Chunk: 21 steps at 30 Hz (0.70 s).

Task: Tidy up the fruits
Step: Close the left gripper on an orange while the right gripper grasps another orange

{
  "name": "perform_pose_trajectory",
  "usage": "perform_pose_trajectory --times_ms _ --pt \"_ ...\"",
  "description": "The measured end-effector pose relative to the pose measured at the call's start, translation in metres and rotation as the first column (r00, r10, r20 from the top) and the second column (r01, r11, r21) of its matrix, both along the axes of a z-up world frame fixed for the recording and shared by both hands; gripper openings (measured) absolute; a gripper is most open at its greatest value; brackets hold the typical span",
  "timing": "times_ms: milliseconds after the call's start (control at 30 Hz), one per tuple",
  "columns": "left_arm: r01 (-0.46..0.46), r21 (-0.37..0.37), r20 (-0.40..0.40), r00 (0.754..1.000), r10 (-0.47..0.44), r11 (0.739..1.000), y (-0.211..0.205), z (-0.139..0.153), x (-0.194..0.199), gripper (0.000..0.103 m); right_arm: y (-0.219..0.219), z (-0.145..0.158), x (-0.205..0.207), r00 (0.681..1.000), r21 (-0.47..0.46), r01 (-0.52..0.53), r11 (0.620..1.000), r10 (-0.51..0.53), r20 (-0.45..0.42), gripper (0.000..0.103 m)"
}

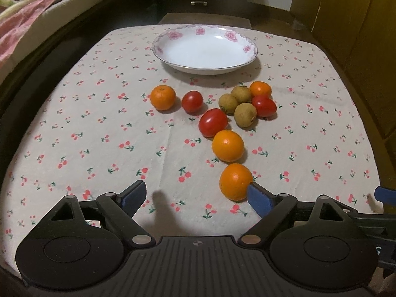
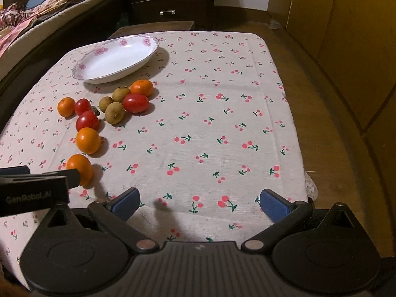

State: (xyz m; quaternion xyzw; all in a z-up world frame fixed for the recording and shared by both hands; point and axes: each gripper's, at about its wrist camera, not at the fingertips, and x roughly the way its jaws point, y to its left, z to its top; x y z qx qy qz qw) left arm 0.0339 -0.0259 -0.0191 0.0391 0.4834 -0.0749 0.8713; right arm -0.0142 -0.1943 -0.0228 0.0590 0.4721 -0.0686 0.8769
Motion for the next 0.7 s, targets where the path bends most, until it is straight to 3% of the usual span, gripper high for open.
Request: perform_pose_trajectory --times_ms 233,300,467,667,700 --pt "0.013 0.000 0.020 1.000 -0.013 1.000 -0.010 -0.002 0.009 0.090 -0.013 0.004 0.002 0.999 0.026 0.038 0.999 -0.038 0.012 0.103" --pt "0.016 -0.001 0.021 1.000 -0.016 1.000 -0.013 -0.004 0.010 0.088 -0.017 0.004 0.002 0.999 0.044 0.043 0.998 -0.044 0.009 0.098" --pt "0.025 0.010 -0.011 1.000 -0.025 1.000 -0.020 -0.014 0.016 0.073 -0.021 0.007 0.002 0.999 0.073 0.042 0.996 -0.043 0.018 0.092" --pt "0.014 0.007 -0.008 1.000 -0.014 1.000 -0.018 -0.017 0.020 0.067 -0.021 0.009 0.002 0.999 0.097 0.025 0.995 -0.028 0.029 0.090" --pt "0.013 0.003 -0.006 1.000 -0.013 1.000 -0.017 -0.017 0.020 0.066 -0.021 0.009 0.003 0.999 0.100 0.022 0.995 -0.025 0.026 0.086"
